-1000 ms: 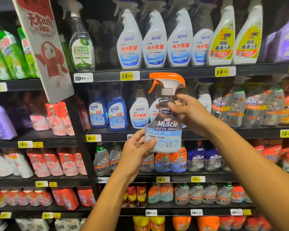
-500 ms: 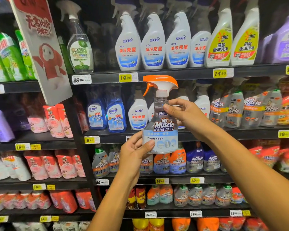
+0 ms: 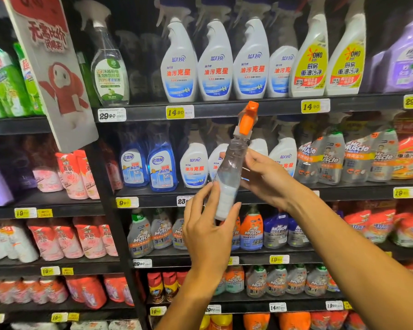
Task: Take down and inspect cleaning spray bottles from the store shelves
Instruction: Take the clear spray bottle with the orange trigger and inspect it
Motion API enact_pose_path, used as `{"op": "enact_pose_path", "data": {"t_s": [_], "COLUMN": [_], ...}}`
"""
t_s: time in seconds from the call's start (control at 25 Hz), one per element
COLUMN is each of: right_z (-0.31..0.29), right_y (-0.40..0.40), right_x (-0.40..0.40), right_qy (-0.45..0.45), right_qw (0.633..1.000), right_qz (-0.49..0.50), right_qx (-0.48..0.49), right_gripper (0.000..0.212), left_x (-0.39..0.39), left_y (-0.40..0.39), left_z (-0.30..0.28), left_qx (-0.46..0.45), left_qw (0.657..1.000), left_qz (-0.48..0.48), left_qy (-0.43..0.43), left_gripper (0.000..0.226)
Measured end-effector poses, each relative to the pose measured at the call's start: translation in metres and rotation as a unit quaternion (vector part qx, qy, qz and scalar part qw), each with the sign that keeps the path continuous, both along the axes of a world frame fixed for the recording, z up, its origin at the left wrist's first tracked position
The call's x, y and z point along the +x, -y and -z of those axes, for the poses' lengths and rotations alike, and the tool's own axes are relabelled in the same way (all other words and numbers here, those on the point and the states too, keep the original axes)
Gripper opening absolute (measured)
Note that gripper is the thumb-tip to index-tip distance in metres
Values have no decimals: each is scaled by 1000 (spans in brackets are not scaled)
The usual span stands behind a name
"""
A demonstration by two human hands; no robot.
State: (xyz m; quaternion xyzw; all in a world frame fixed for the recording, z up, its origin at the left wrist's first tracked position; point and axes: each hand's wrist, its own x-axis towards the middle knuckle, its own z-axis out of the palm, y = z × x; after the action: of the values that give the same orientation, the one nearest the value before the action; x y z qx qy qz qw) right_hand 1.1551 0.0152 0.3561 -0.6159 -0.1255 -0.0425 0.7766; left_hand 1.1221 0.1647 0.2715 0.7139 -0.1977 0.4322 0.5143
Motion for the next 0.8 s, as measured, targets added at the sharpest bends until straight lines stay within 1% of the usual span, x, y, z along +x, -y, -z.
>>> {"op": "enact_pose_path", "data": {"t_s": [0.12, 0.2, 0.28, 0.32, 0.36, 0.44, 0.52, 0.6, 0.68, 0.8], "right_z": [1, 2, -1, -3, -4, -7, -9, -11, -12, -13], "right_y": [2, 5, 7, 8, 10, 15, 18, 20, 22, 26], "right_x": [2, 3, 3, 3, 3, 3, 2, 1, 1, 2], "right_qy": [-3, 4, 8, 7, 3, -2, 4, 11, 15, 21], "right_qw": [1000, 1000, 998, 997, 996, 994, 994, 996, 997, 997], "right_qz": [-5, 2, 19, 28, 38, 58, 57, 48, 46, 47], "right_qx": [0, -22, -57, -71, -82, -96, -96, -80, -64, -56], "right_gripper": [34, 33, 30, 30, 30, 23, 16, 13, 11, 11], "left_x": [1, 2, 5, 7, 9, 13, 18, 22, 24, 26], "left_y": [0, -1, -3, -5, -7, -11, -14, -14, -12, -11], "left_z": [1, 1, 0, -2, -4, -6, -4, -3, -3, -3], "left_qx": [4, 8, -15, -50, -96, -187, -254, -297, -313, -306], "left_qw": [1000, 1000, 998, 992, 977, 925, 870, 824, 799, 792], "left_qz": [-1, 6, 57, 105, 163, 276, 348, 400, 431, 450], "left_qy": [7, 2, -23, -53, -96, -181, -239, -269, -278, -277], "left_gripper": [55, 54, 51, 47, 43, 39, 45, 50, 47, 44]}}
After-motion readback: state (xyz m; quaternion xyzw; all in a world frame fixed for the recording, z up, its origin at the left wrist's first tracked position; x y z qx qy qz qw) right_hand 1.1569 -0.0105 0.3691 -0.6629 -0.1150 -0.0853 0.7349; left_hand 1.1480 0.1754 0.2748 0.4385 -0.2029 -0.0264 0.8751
